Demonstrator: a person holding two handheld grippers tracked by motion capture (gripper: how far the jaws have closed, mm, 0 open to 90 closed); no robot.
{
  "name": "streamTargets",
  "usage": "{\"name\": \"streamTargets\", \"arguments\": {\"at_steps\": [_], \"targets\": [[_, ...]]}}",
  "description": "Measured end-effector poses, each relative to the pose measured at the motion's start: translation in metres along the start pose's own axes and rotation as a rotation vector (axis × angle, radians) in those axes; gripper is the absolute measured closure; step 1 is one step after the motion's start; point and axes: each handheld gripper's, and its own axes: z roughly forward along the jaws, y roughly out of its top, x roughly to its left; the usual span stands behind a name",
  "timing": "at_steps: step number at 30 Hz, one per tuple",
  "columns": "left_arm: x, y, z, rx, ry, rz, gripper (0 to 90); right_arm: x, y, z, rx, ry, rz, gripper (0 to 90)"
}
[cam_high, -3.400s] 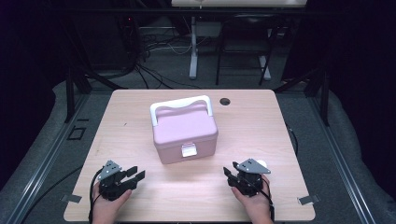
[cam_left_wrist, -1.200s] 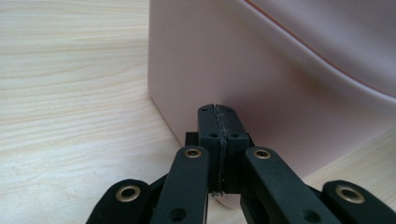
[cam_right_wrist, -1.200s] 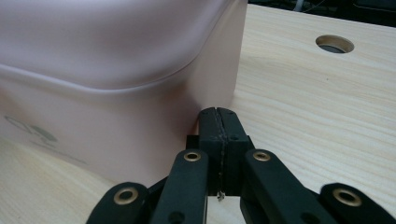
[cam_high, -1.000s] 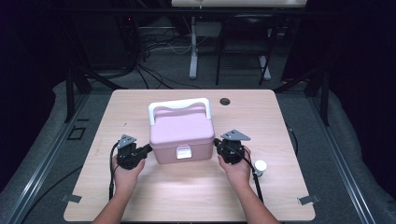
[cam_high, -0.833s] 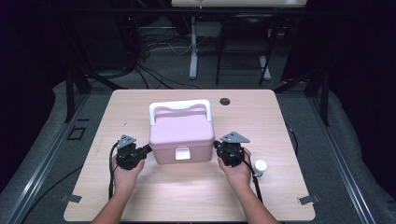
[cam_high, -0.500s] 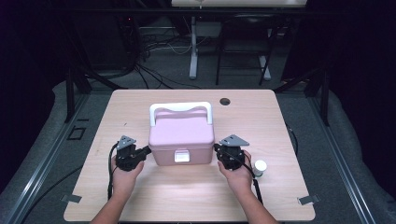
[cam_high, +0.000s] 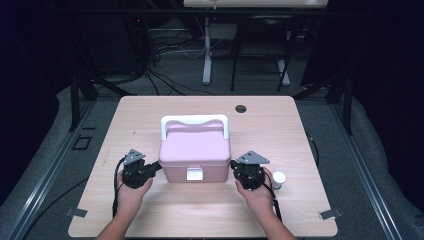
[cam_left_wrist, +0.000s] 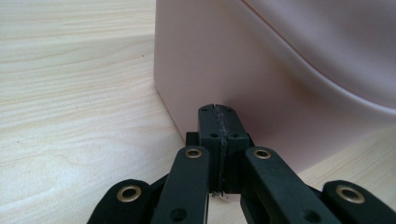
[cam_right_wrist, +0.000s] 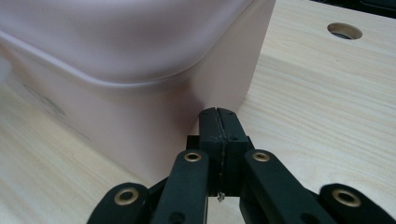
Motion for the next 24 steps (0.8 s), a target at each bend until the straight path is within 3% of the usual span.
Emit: {"name": "streamTargets", "arguments": {"at_steps": [24], "targets": [[-0.016, -0.021, -0.029, 0.028, -0.043, 0.029, 90.0, 0.019, -0.018, -0.035, 0.038, 0.04, -0.019, 90.0]]}}
